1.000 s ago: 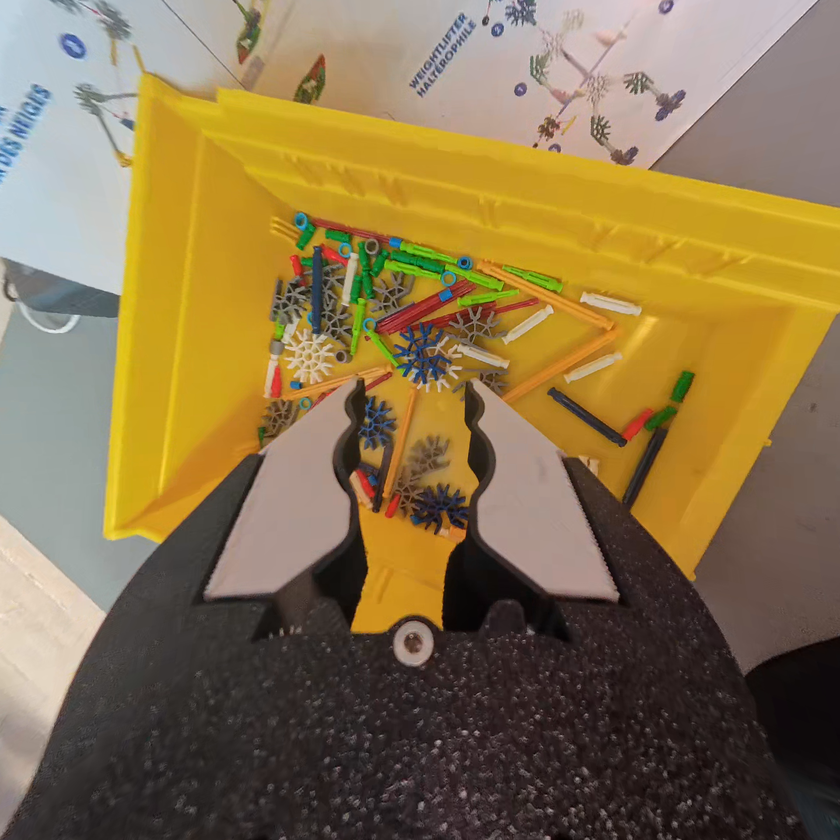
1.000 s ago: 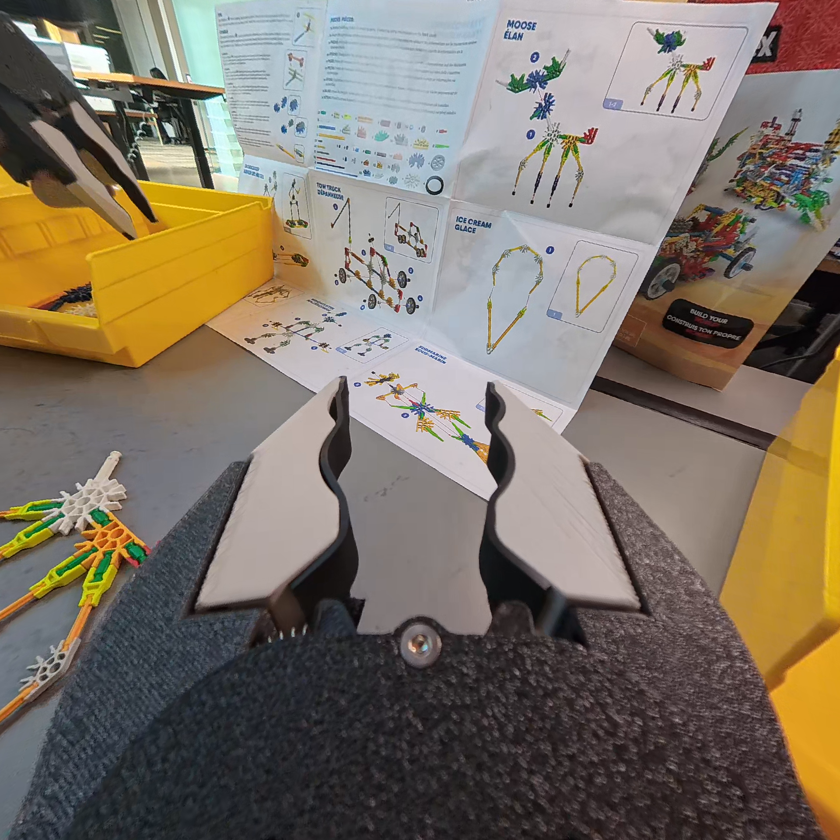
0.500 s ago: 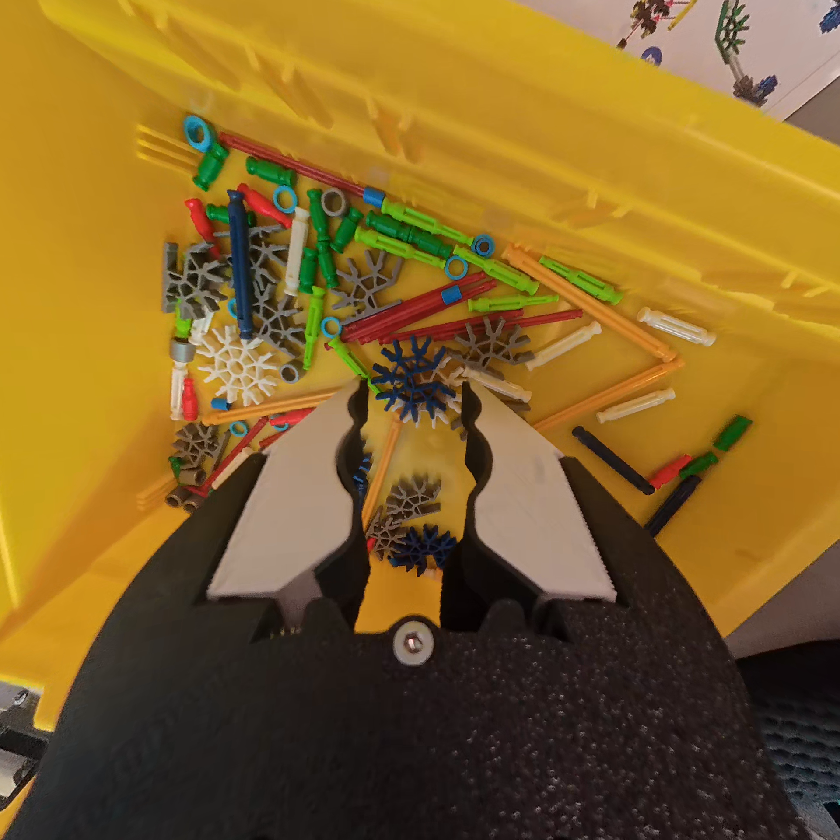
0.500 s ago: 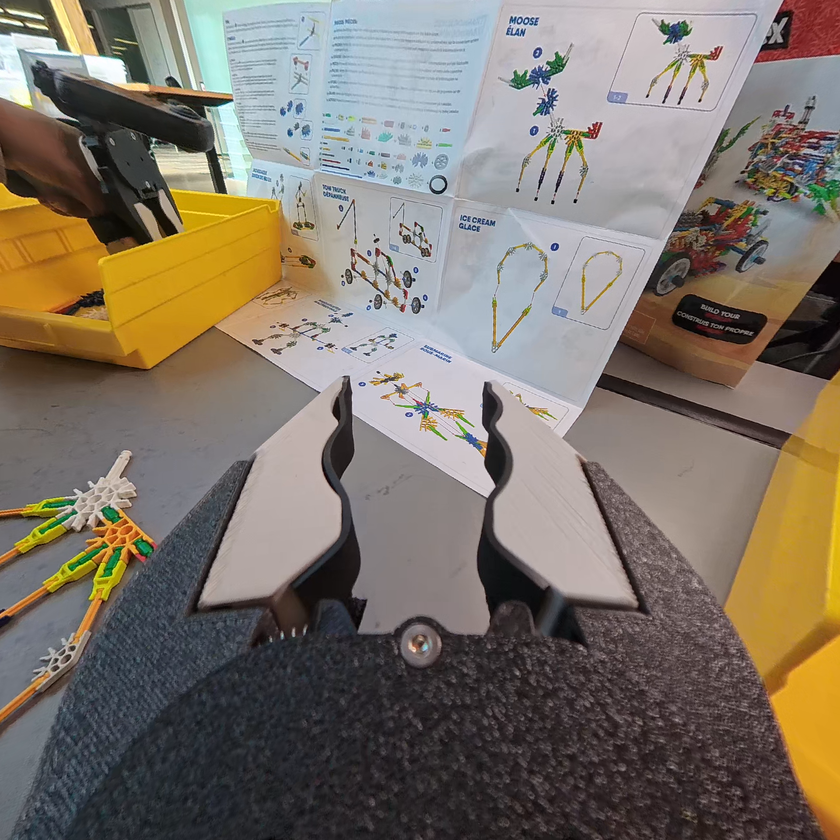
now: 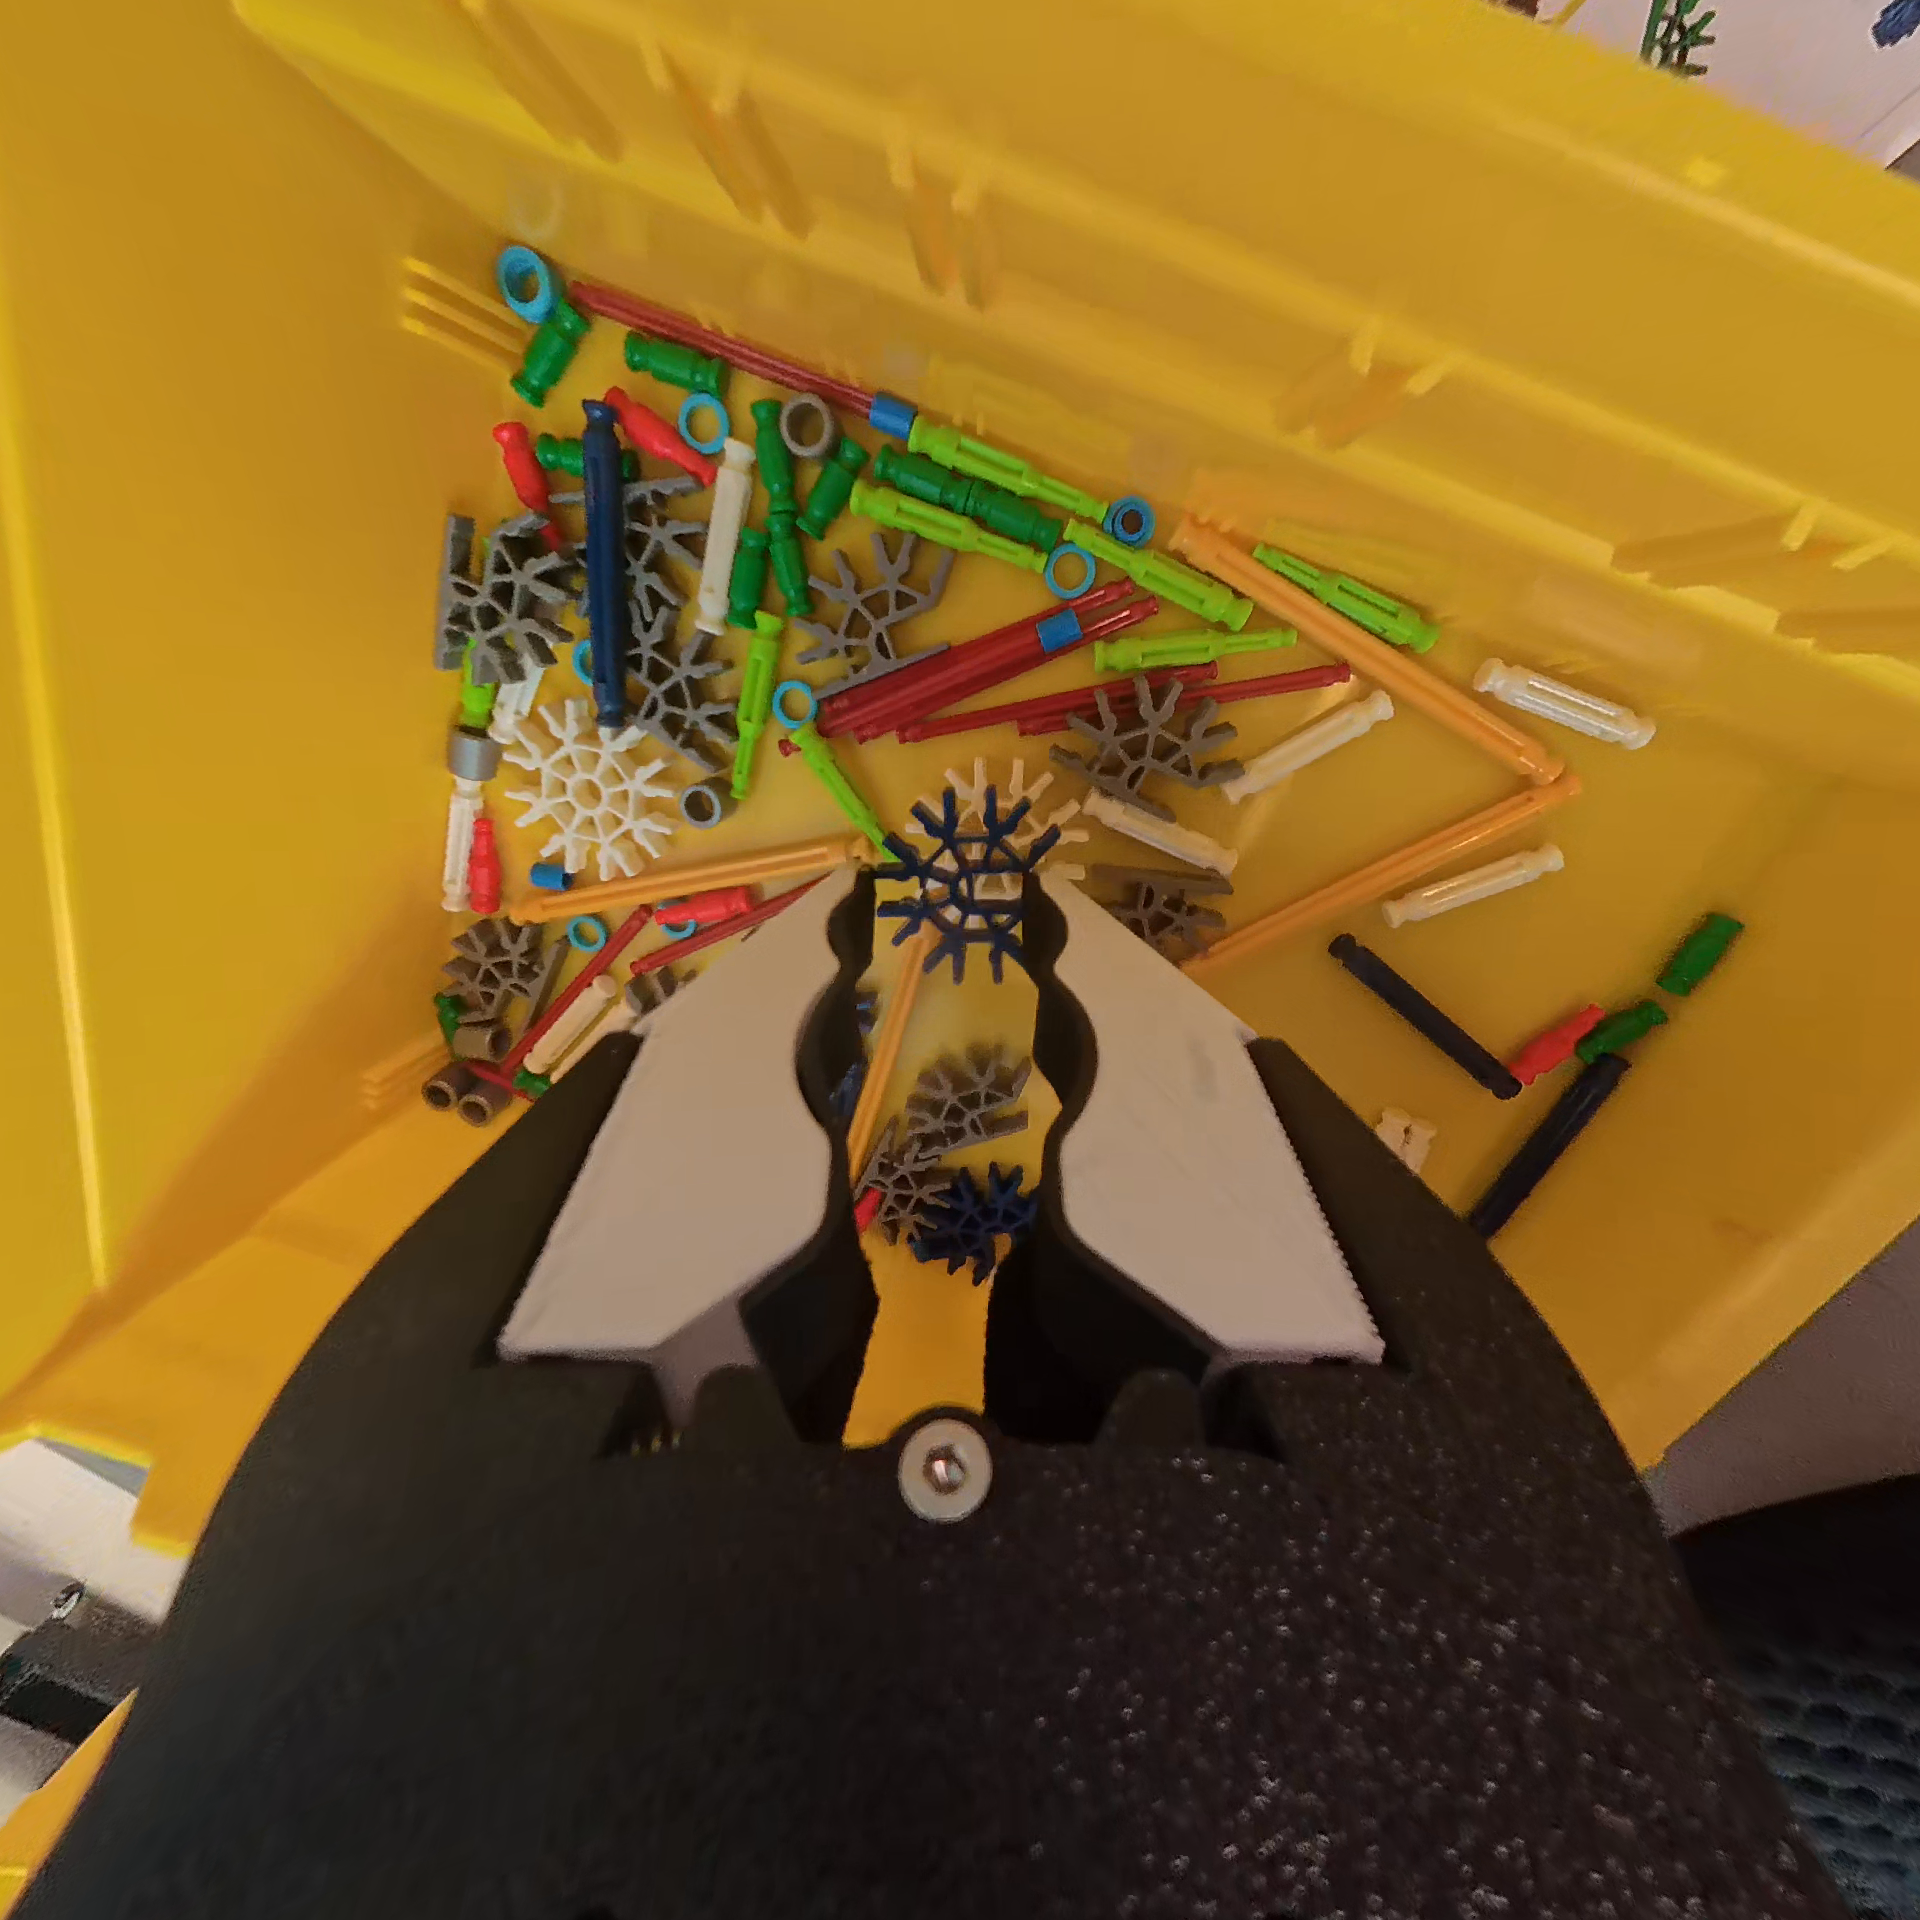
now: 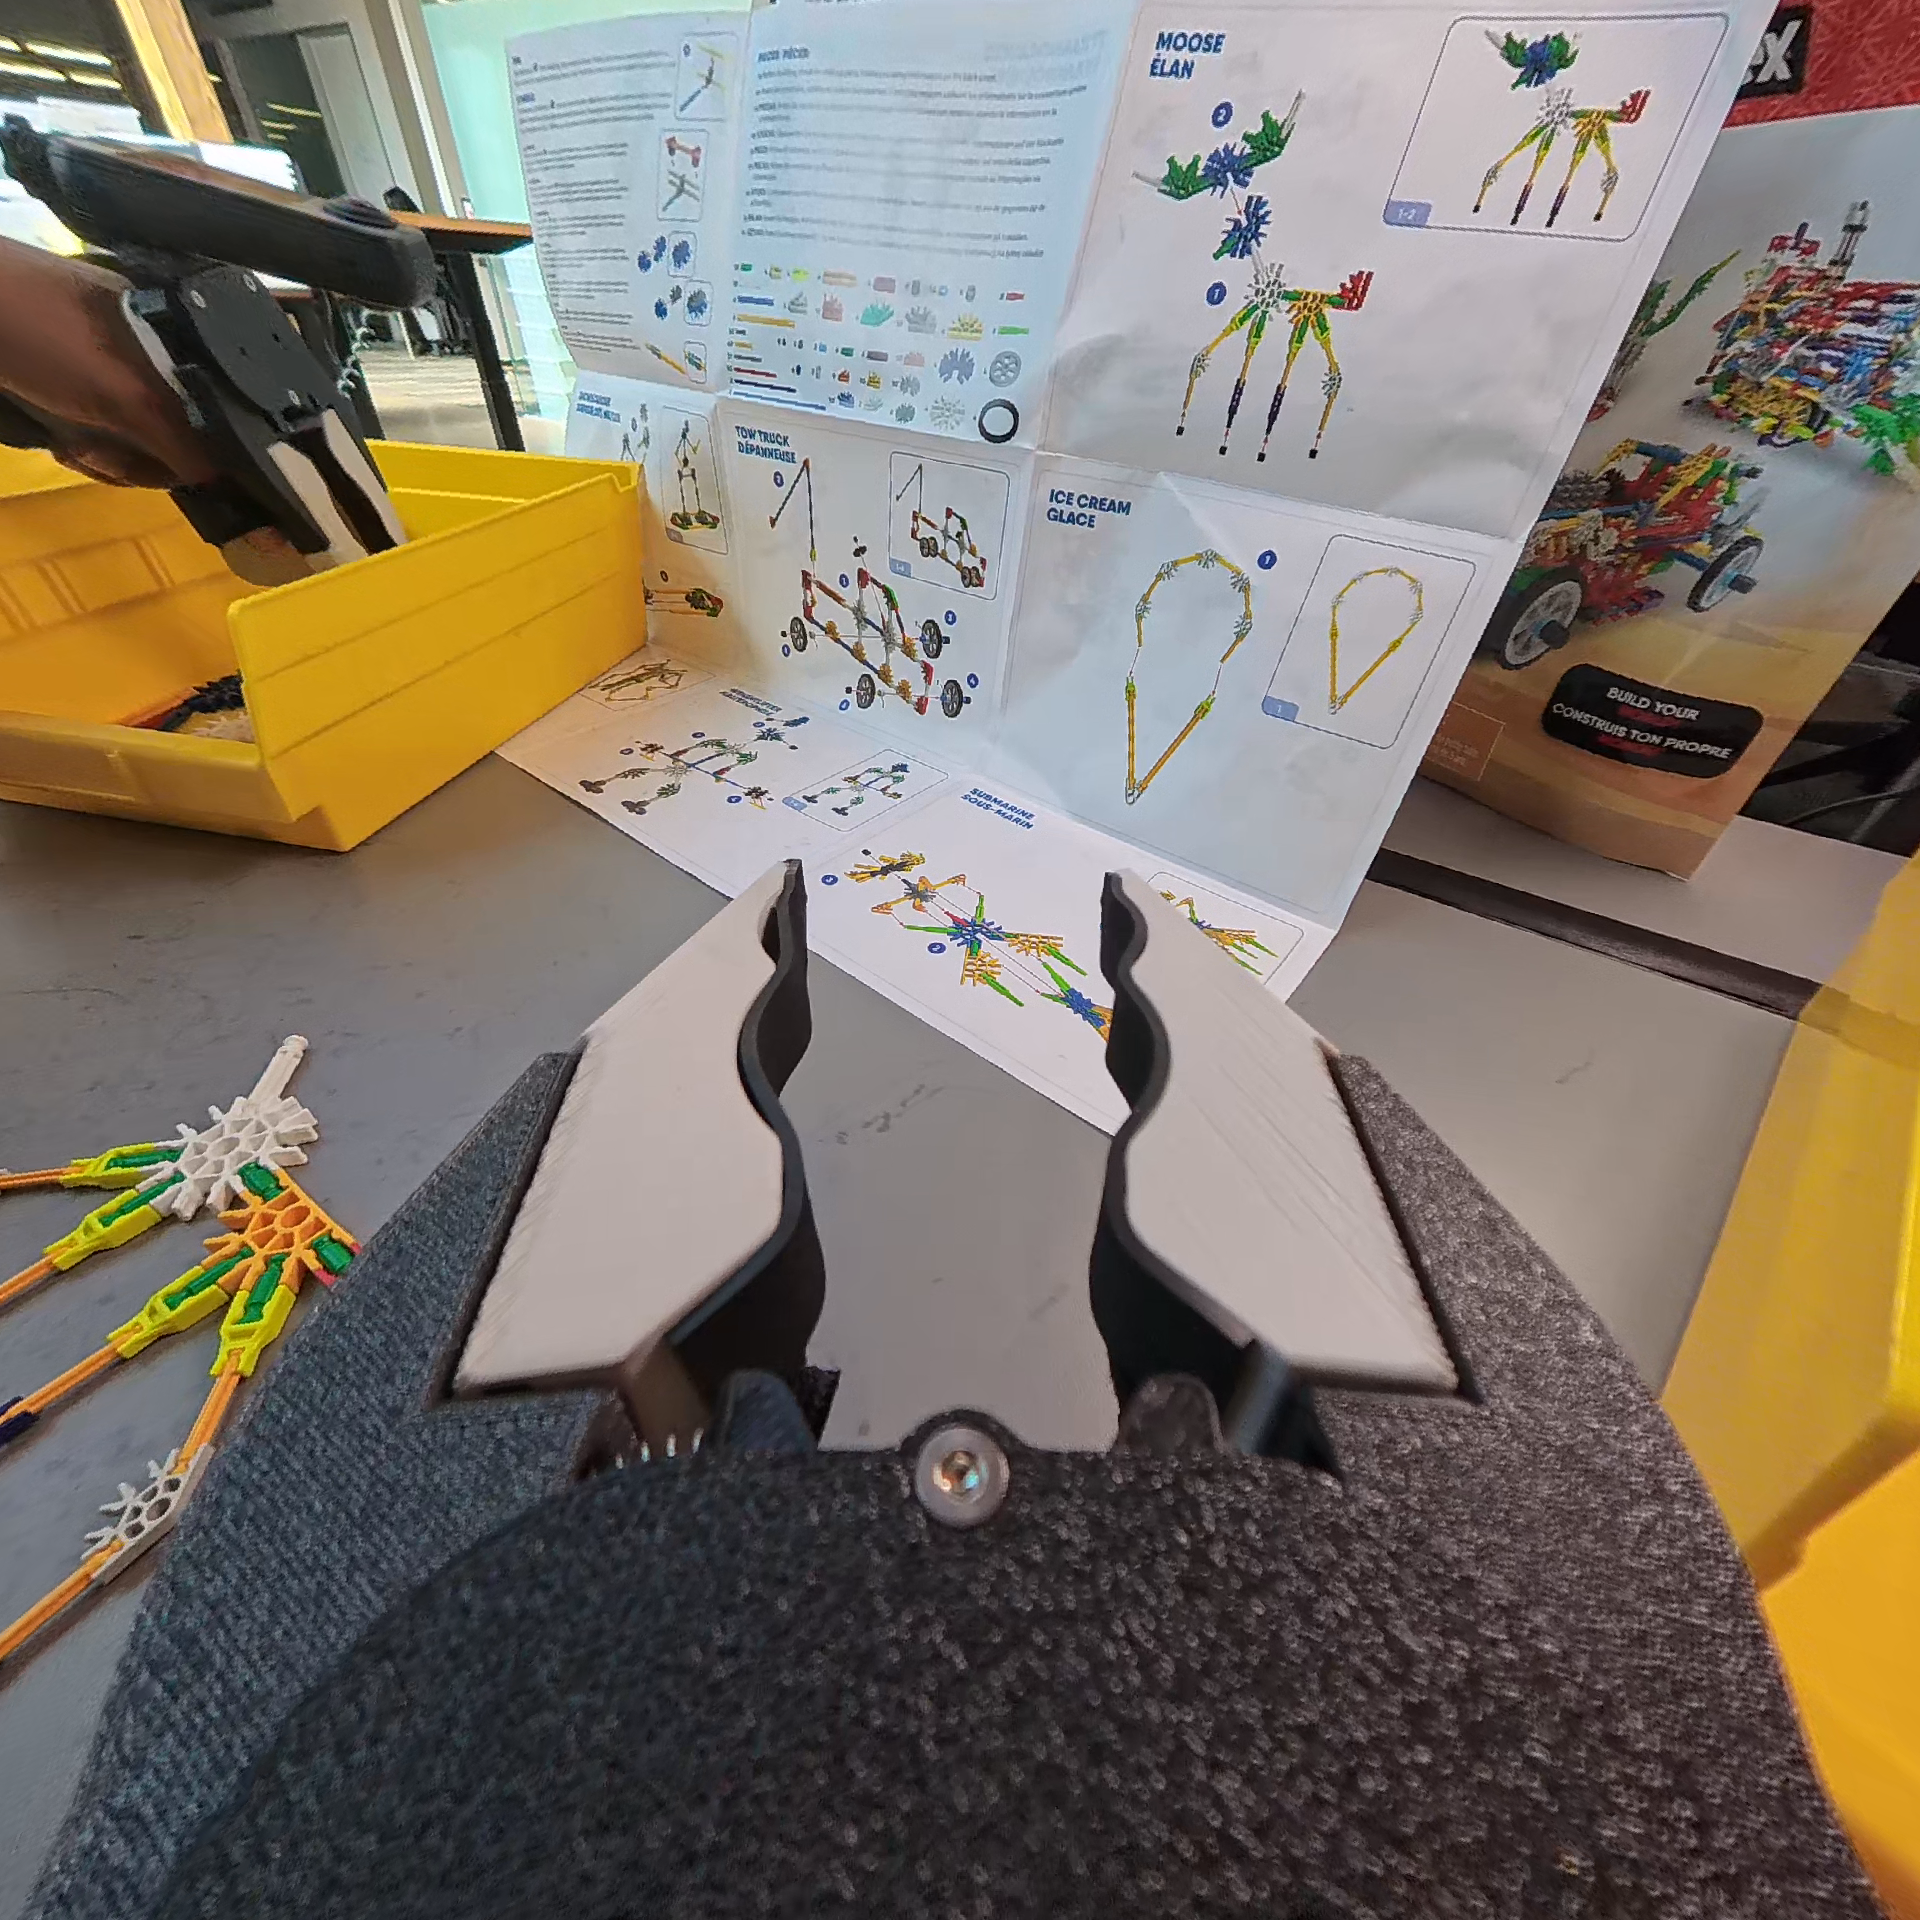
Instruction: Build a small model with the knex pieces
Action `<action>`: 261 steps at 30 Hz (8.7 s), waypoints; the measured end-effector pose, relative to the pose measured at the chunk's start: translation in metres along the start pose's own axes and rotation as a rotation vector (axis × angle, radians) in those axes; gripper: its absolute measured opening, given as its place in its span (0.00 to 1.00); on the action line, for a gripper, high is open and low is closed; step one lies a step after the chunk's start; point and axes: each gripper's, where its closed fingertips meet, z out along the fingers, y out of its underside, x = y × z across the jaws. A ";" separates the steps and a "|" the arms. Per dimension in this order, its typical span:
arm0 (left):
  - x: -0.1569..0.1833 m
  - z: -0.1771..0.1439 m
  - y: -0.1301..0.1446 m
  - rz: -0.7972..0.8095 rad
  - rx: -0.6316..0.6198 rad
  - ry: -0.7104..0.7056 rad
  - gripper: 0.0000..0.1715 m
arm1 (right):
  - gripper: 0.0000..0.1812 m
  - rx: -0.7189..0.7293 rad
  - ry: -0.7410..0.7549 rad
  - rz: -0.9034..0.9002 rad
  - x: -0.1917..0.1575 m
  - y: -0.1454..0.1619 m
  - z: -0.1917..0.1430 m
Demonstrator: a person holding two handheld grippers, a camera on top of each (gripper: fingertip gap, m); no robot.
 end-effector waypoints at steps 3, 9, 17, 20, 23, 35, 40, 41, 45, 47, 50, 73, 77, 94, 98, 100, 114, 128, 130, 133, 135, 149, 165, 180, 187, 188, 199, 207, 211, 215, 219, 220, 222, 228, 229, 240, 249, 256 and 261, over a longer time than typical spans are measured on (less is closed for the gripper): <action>-0.003 -0.023 -0.006 0.003 0.076 -0.051 0.16 | 0.31 0.002 0.001 -0.003 0.000 0.000 0.000; 0.034 -0.111 -0.040 0.050 0.417 -0.118 0.16 | 0.31 0.008 -0.019 -0.018 -0.006 -0.003 0.000; 0.225 -0.154 -0.066 0.118 0.893 0.306 0.16 | 0.32 0.066 -0.269 -0.227 -0.075 -0.013 -0.006; 0.286 -0.141 -0.069 0.086 0.959 0.549 0.16 | 0.32 0.093 -0.412 -0.354 -0.125 -0.012 -0.013; 0.319 -0.124 -0.073 0.050 0.950 0.704 0.16 | 0.32 0.102 -0.505 -0.446 -0.165 -0.008 -0.019; 0.338 -0.080 -0.090 -0.069 0.872 0.711 0.15 | 0.22 -0.037 -0.413 -0.600 -0.177 0.021 0.003; 0.294 -0.049 -0.074 0.108 0.796 0.351 0.25 | 0.22 -0.219 -0.361 -0.470 -0.135 0.035 0.042; 0.292 -0.040 -0.069 0.131 0.758 0.332 0.26 | 0.22 -0.262 -0.361 -0.423 -0.129 0.038 0.052; 0.297 -0.010 -0.053 0.161 0.662 0.348 0.29 | 0.22 -0.396 -0.340 -0.370 -0.117 0.057 0.088; 0.299 -0.003 -0.047 0.183 0.637 0.343 0.29 | 0.22 -0.466 -0.331 -0.350 -0.115 0.073 0.092; 0.304 -0.001 -0.045 0.198 0.629 0.361 0.27 | 0.22 -0.557 -0.297 -0.404 -0.108 0.089 0.083; 0.321 -0.004 -0.041 0.268 0.640 0.392 0.25 | 0.27 -0.709 -0.434 -0.196 -0.096 0.100 0.038; 0.328 -0.005 -0.040 0.286 0.638 0.408 0.22 | 0.20 -0.709 -0.440 -0.214 -0.104 0.099 0.043; 0.344 -0.018 -0.041 0.335 0.695 0.479 0.23 | 0.31 -0.629 -0.764 -0.330 -0.134 0.079 -0.017; 0.334 -0.042 -0.054 0.269 0.838 0.505 0.24 | 0.37 -0.697 -0.807 -0.388 -0.139 0.099 -0.038; 0.323 -0.045 -0.059 0.239 0.882 0.468 0.24 | 0.37 -0.732 -0.820 -0.391 -0.139 0.109 -0.040; 0.284 -0.051 -0.069 0.142 0.954 0.320 0.22 | 0.24 -0.718 -0.784 -0.397 -0.131 0.109 -0.036; 0.039 -0.129 0.021 -0.078 0.554 -0.293 0.15 | 0.02 -0.849 -0.569 -0.239 -0.091 0.112 -0.046; 0.034 -0.109 0.019 -0.027 0.436 -0.244 0.15 | 0.02 -0.844 -0.492 -0.181 -0.081 0.112 -0.043; 0.041 -0.075 0.011 0.046 0.285 -0.157 0.15 | 0.02 -0.834 -0.415 -0.108 -0.071 0.112 -0.043; 0.049 -0.053 0.006 0.075 0.197 -0.099 0.15 | 0.02 -0.824 -0.417 -0.097 -0.073 0.112 -0.046; 0.047 0.013 0.002 -0.087 -0.004 0.004 0.10 | 0.07 -0.676 -0.464 -0.201 -0.070 0.101 -0.052; 0.029 -0.006 -0.027 0.048 0.111 -0.063 0.11 | 0.07 -0.684 -0.456 -0.202 -0.068 0.108 -0.051; 0.024 0.018 -0.031 0.122 0.047 0.050 0.00 | 0.07 -0.666 -0.458 -0.150 -0.065 0.107 -0.049; 0.030 0.012 -0.018 0.145 -0.001 0.091 0.00 | 0.07 -0.668 -0.460 -0.156 -0.066 0.107 -0.050; 0.036 0.011 -0.011 0.139 -0.034 0.136 0.00 | 0.07 -0.668 -0.460 -0.156 -0.066 0.107 -0.050; 0.015 0.011 -0.033 0.127 0.077 0.036 0.07 | 0.07 -0.667 -0.462 -0.152 -0.066 0.107 -0.050; 0.030 0.020 -0.014 0.195 -0.036 0.094 0.03 | 0.07 -0.665 -0.465 -0.146 -0.065 0.107 -0.049; 0.027 0.011 -0.014 0.214 -0.024 0.078 0.03 | 0.07 -0.665 -0.466 -0.149 -0.065 0.107 -0.050; 0.019 0.005 -0.030 0.210 0.061 0.045 0.04 | 0.07 -0.664 -0.466 -0.145 -0.065 0.107 -0.049; 0.021 0.015 -0.033 0.258 0.053 0.042 0.07 | 0.07 -0.661 -0.467 -0.139 -0.065 0.107 -0.049; 0.023 0.018 -0.031 0.265 0.038 0.052 0.07 | 0.07 -0.661 -0.467 -0.136 -0.065 0.107 -0.049; 0.027 0.021 -0.031 0.262 0.032 0.079 0.04 | 0.06 -0.660 -0.468 -0.133 -0.064 0.107 -0.049; 0.035 0.019 -0.015 0.254 -0.056 0.168 0.04 | 0.06 -0.658 -0.472 -0.129 -0.064 0.107 -0.049; 0.033 0.019 -0.014 0.255 -0.054 0.162 0.05 | 0.06 -0.658 -0.473 -0.130 -0.064 0.107 -0.049; 0.025 0.021 -0.024 0.269 -0.013 0.119 0.11 | 0.06 -0.652 -0.475 -0.114 -0.064 0.107 -0.049; 0.031 0.023 -0.015 0.287 -0.072 0.153 0.06 | 0.06 -0.650 -0.478 -0.110 -0.064 0.107 -0.049; 0.030 0.018 -0.016 0.272 -0.034 0.133 0.03 | 0.06 -0.652 -0.479 -0.119 -0.064 0.107 -0.049; 0.022 -0.036 -0.025 0.245 0.146 0.013 0.03 | 0.06 -0.650 -0.478 -0.129 -0.065 0.107 -0.049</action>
